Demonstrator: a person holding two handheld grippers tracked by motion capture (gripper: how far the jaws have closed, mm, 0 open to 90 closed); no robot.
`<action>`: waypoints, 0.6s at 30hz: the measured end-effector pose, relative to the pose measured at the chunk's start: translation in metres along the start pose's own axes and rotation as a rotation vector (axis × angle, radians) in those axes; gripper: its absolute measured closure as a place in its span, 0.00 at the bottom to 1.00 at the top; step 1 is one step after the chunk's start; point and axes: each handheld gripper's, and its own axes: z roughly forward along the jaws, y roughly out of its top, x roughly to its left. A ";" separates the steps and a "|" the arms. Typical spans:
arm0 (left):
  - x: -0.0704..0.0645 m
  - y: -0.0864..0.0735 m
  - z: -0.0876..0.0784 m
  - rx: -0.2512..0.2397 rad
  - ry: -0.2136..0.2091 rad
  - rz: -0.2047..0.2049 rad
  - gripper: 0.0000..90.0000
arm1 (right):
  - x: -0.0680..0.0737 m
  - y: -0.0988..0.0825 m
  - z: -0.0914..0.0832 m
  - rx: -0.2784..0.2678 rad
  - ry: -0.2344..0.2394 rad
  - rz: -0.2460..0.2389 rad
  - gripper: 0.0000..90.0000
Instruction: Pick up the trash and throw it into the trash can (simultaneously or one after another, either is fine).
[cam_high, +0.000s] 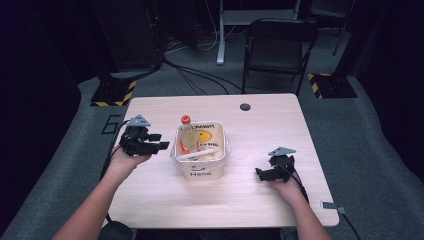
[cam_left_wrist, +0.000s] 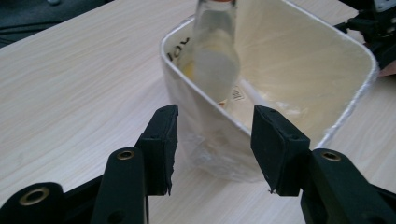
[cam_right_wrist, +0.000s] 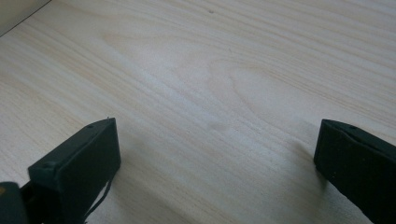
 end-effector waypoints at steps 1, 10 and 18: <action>0.001 -0.002 -0.001 -0.003 0.004 -0.005 0.56 | 0.000 0.000 0.000 0.000 0.000 0.001 0.00; 0.018 -0.022 -0.002 -0.004 0.053 -0.033 0.54 | 0.000 0.000 0.000 0.000 0.000 0.001 0.00; 0.031 -0.039 -0.002 -0.016 0.085 -0.059 0.52 | 0.000 0.000 0.000 0.001 -0.001 0.001 0.00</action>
